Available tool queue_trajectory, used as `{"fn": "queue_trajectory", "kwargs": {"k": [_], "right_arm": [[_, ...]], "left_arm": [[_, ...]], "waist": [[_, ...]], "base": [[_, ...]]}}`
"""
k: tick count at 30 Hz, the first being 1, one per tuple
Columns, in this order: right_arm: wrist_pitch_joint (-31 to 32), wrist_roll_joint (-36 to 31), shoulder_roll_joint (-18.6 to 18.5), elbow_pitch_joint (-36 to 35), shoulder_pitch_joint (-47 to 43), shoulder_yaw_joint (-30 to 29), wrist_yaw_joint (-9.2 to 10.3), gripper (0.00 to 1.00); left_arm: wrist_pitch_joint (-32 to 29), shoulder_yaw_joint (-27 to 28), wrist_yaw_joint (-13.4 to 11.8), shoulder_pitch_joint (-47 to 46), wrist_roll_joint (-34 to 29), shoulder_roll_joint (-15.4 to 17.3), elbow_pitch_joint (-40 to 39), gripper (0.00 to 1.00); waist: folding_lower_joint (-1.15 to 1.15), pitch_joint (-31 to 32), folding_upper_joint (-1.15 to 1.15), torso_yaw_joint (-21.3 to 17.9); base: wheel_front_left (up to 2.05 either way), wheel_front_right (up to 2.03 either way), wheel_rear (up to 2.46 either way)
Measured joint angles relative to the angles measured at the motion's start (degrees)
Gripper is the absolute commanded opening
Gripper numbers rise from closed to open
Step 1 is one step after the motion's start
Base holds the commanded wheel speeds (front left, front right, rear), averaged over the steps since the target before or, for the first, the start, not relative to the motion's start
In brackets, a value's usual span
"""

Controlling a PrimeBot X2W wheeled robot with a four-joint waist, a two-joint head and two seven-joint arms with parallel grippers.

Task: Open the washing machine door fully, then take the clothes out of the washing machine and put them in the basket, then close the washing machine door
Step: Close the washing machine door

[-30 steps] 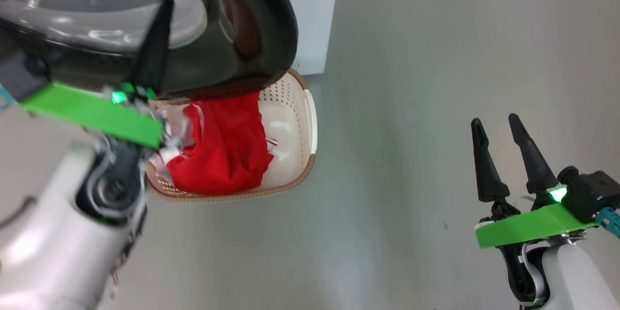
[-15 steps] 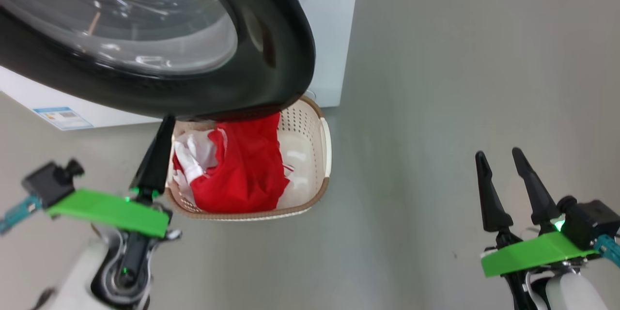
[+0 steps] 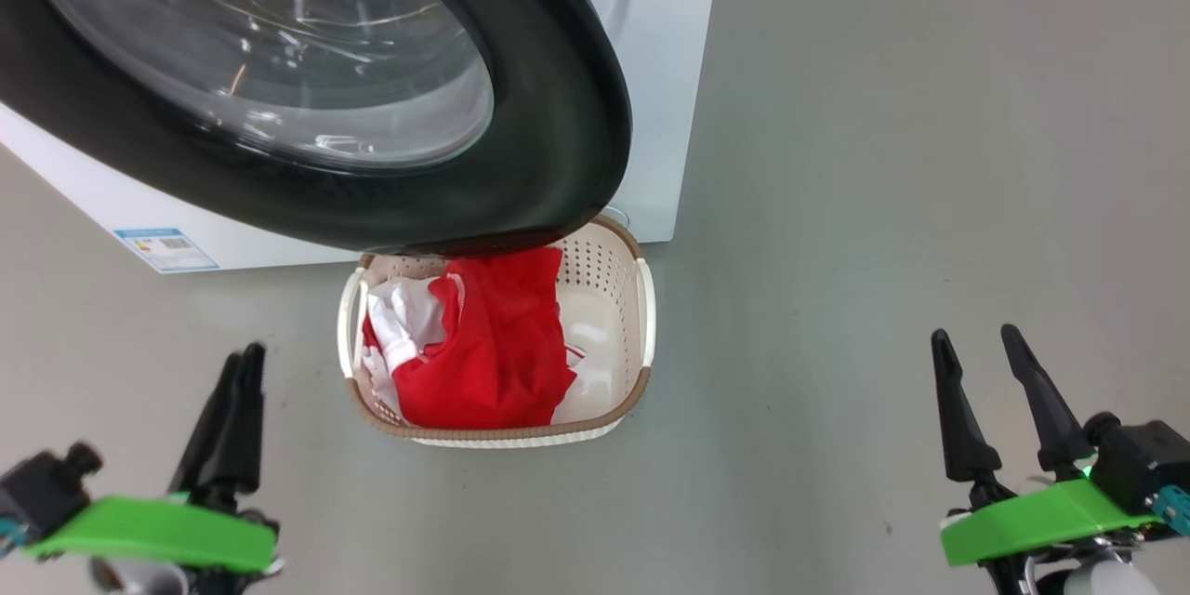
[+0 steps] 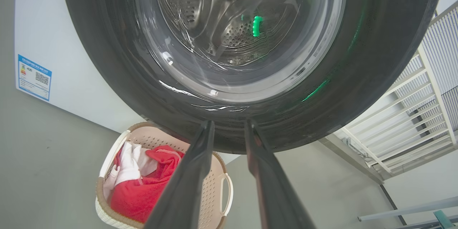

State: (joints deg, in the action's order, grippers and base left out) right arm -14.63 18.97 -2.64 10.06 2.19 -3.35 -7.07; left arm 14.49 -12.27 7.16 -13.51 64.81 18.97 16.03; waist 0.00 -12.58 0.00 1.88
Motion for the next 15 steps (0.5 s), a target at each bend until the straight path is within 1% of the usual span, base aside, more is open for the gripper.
{"fn": "queue_trajectory", "kwargs": {"k": [1, 4, 6, 7, 12, 15], "right_arm": [[0.0, 0.0, 0.0, -0.1, -0.1, -0.2, 0.0, 1.0], [0.0, 0.0, 0.0, -0.1, -1.3, -0.9, 0.0, 1.0], [0.0, 0.0, 0.0, -0.1, -1.9, -1.3, 0.0, 1.0], [0.0, 0.0, 0.1, -0.1, -2.2, -1.4, 0.0, 1.0], [0.0, 0.0, 0.2, -0.3, -2.5, -1.8, 0.0, 1.0], [0.0, 0.0, 0.3, -0.5, -3.3, -2.1, 0.0, 1.0]], "left_arm": [[0.0, 0.9, 0.0, 0.9, -1.3, -0.1, 0.1, 0.49], [0.0, 3.1, 0.0, 3.1, -5.9, -0.4, 0.3, 0.81], [0.0, 4.7, 0.0, 4.3, -8.8, -1.1, 0.2, 0.95], [0.0, 5.5, 0.0, 4.9, -10.4, -1.6, 0.1, 1.0], [0.0, 10.2, 0.0, 7.6, -18.5, -3.2, -1.0, 1.0], [0.0, 11.9, 0.0, 8.5, -24.3, -4.1, -2.1, 1.0]], "waist": [[0.0, 0.1, 0.0, 0.0], [0.0, 0.4, 0.0, 0.1], [0.0, 0.6, 0.0, 0.3], [0.0, 0.7, 0.0, 0.3], [0.0, 0.9, 0.0, 0.5], [0.0, 1.0, 0.0, 0.6]], "base": [[0.0, 0.0, 0.0], [0.0, 0.0, 0.0], [0.0, 0.0, 0.0], [0.0, 0.0, 0.0], [0.0, 0.0, 0.0], [0.0, 0.0, 0.0]]}}
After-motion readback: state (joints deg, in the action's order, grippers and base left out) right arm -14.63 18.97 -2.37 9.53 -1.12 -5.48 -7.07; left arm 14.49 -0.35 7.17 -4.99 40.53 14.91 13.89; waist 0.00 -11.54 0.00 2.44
